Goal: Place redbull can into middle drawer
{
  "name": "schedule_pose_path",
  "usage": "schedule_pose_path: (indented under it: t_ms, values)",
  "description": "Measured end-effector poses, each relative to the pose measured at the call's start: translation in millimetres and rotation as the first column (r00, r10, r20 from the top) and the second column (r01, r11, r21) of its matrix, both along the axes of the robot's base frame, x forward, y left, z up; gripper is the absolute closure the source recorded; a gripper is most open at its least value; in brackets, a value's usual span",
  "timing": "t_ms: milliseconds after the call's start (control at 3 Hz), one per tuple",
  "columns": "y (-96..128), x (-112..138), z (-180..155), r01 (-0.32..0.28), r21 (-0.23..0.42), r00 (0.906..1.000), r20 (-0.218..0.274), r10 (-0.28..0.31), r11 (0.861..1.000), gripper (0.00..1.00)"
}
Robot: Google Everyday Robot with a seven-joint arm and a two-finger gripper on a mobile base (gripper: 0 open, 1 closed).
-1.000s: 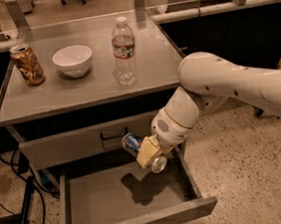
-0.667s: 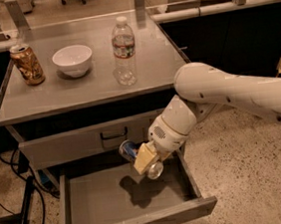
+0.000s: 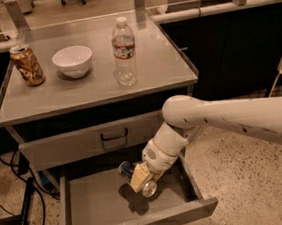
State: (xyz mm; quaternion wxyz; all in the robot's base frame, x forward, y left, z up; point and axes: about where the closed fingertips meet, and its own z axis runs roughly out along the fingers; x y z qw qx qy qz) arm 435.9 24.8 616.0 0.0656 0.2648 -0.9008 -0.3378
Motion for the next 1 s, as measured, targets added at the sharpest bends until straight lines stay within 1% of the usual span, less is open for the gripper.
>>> schedule_pose_path:
  t_ms: [333,667,1000]
  values:
    - [0.0,0.0,0.0,0.0,0.0,1.0,0.0,0.0,1.0,1.0]
    - [6.2,-5.3,-14.7,0.004,0.011,0.9993,-0.037,-0.004,1.0,1.0]
    - [30.0,-19.2,-94.8,0.061,0.001,0.9884,-0.139,-0.061,0.998,1.0]
